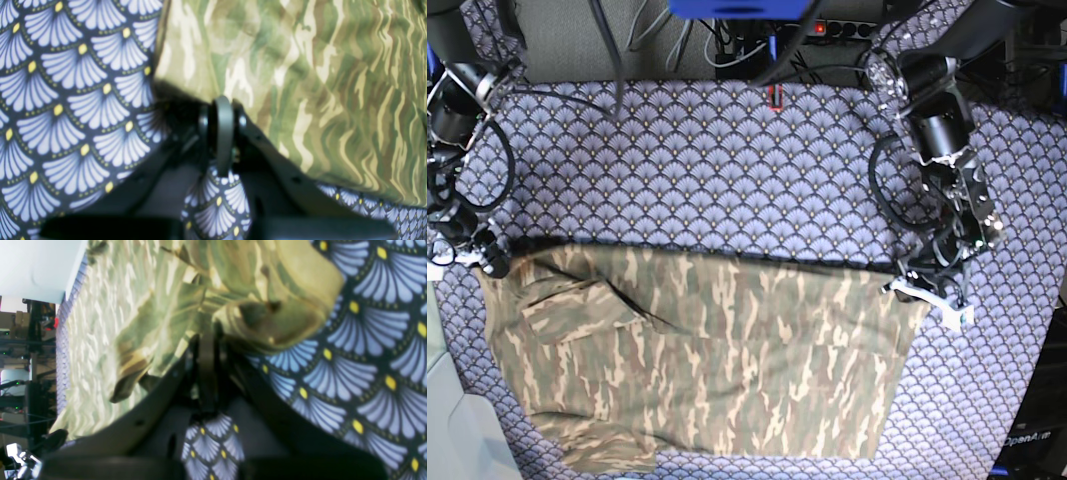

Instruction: Fold the T-shirt properly

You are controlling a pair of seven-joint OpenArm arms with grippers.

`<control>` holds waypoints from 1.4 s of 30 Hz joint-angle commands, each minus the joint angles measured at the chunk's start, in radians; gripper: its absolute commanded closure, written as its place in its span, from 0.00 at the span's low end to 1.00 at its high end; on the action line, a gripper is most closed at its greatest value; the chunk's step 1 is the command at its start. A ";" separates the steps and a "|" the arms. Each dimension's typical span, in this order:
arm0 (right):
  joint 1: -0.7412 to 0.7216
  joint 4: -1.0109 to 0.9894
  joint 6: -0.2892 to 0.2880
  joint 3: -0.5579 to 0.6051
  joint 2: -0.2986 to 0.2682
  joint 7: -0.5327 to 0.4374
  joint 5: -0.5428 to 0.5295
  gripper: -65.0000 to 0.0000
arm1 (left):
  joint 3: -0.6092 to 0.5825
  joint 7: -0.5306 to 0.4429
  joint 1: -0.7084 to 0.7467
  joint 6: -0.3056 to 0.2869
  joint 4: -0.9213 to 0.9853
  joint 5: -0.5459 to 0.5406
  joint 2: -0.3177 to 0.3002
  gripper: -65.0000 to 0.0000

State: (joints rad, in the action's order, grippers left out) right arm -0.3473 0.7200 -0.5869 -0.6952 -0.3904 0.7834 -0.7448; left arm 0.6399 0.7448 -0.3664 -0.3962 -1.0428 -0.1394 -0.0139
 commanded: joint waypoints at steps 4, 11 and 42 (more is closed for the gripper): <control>0.030 0.020 -0.014 -0.007 -0.040 -0.009 -0.025 1.00 | 0.004 0.045 -0.029 -0.008 -0.024 -0.012 -0.008 0.99; 0.185 0.097 -0.069 -0.005 -0.078 -0.009 -0.172 1.00 | 0.004 0.051 0.036 -0.008 -0.100 -0.012 -0.008 0.99; 0.571 0.312 -0.111 -0.007 -0.060 0.117 -0.433 0.96 | 0.005 0.262 0.341 -0.008 -0.581 -0.013 0.056 0.99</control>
State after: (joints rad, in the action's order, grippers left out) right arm 0.2253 1.0191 -0.6773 -0.6941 -0.4232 0.9142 -1.1534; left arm 0.6456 1.0218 -0.0086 -0.4038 -1.6077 -0.1432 0.0498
